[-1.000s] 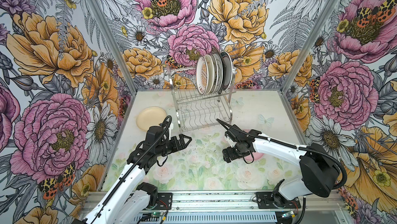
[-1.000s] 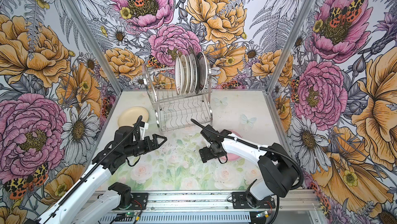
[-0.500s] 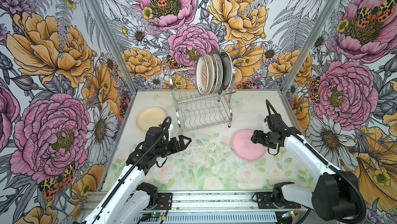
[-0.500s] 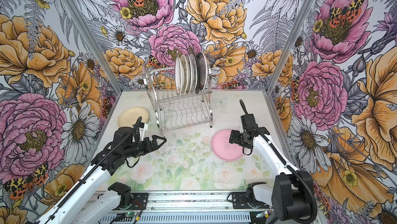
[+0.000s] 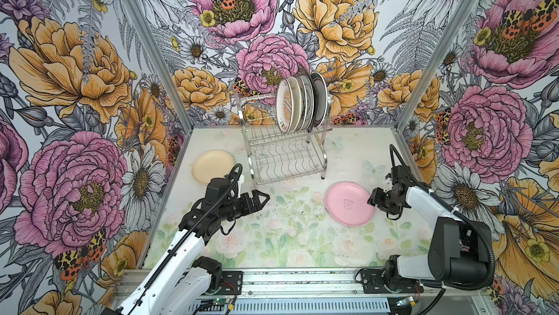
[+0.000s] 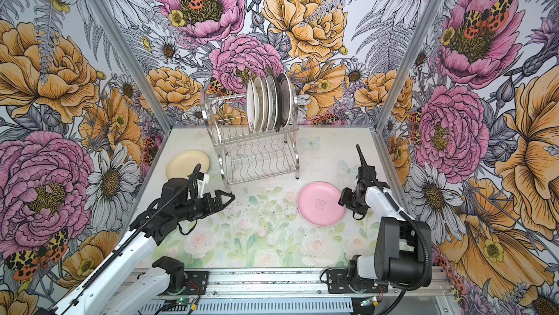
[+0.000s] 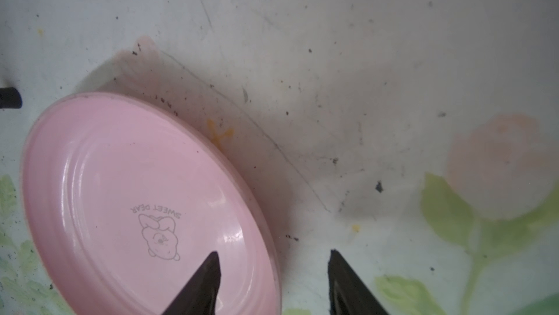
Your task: Load the plates into the dish rack
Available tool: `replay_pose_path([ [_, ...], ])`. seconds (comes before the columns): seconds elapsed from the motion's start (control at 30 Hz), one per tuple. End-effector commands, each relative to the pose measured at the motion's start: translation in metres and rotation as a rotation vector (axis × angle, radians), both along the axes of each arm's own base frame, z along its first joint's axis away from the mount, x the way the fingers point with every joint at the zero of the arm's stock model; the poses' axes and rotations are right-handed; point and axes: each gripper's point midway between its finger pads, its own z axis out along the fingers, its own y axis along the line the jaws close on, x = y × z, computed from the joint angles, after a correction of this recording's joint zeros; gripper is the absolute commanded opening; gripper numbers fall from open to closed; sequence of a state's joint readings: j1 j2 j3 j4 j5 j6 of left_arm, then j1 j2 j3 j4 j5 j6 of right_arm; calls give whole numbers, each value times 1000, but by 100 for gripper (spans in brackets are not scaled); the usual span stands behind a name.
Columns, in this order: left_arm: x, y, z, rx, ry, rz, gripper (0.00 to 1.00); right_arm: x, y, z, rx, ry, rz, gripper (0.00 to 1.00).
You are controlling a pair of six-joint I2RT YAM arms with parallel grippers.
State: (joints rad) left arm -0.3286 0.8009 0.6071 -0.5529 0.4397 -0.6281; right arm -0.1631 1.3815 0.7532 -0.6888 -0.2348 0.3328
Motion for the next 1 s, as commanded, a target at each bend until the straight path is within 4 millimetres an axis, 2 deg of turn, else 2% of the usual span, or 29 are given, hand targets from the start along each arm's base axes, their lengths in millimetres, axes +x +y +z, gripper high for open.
replay_pose_path([
  [0.0,2,0,0,6,-19,-14,99,8,3,-3,10,-30,33,53],
  [0.37,4,-1,1,4,-21,-10,99,13,8,-16,-2,3,77,29],
  [0.77,3,0,5,-5,-30,-4,99,15,18,-17,-19,10,122,1],
  [0.97,2,0,5,-8,-32,-5,99,10,28,-8,-11,-2,139,0],
])
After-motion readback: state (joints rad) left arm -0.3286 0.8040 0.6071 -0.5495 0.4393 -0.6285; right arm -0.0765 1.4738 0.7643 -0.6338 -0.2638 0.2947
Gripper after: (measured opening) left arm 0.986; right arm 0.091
